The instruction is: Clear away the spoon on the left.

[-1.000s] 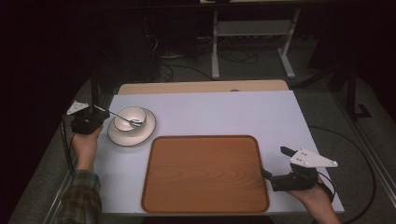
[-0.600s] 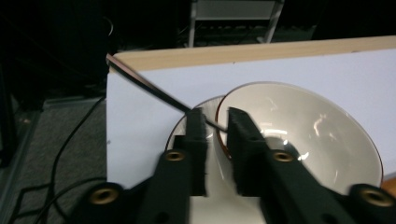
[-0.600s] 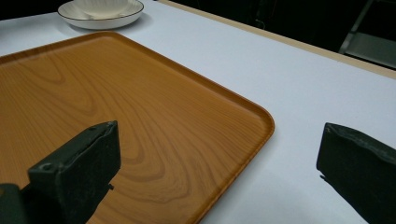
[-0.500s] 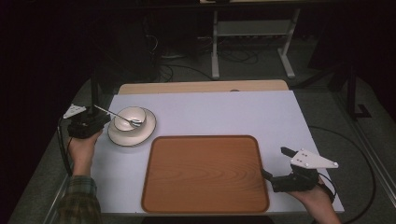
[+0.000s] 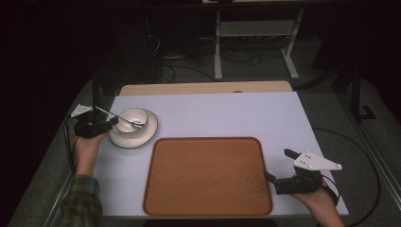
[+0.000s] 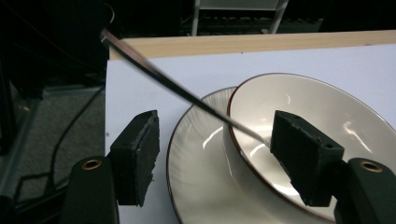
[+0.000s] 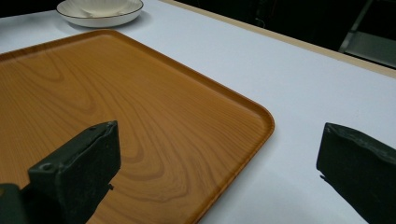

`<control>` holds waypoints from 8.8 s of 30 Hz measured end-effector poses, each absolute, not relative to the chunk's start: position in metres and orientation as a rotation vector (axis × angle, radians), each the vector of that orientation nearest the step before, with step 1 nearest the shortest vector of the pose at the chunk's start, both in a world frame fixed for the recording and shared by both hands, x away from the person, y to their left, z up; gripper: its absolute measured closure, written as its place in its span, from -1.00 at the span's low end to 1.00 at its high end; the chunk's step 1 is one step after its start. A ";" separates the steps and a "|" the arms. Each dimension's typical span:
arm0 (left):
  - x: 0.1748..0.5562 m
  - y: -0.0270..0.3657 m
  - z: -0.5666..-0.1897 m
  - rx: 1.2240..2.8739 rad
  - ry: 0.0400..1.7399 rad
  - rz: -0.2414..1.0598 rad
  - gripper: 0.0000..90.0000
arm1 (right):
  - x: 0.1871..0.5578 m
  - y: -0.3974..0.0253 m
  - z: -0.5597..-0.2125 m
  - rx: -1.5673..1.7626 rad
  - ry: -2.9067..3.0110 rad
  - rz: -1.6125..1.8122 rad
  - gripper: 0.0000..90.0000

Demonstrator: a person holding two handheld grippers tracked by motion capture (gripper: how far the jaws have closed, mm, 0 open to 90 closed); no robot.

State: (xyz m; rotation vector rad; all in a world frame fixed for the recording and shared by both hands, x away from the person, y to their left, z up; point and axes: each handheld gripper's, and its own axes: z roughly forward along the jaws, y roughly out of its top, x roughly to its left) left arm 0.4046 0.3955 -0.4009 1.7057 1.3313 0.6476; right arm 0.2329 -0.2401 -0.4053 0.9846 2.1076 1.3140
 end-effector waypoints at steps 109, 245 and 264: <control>0.386 0.368 -0.332 1.662 1.046 0.511 0.97 | 0.230 -0.244 -0.403 0.981 2.089 1.321 -1.00; 0.313 0.200 -0.423 2.267 0.649 0.066 0.93 | 0.225 -0.247 -0.401 0.967 2.078 1.340 -0.97; 0.311 0.191 -0.428 2.320 0.608 0.054 0.81 | 0.225 -0.247 -0.401 0.965 2.080 1.339 -0.97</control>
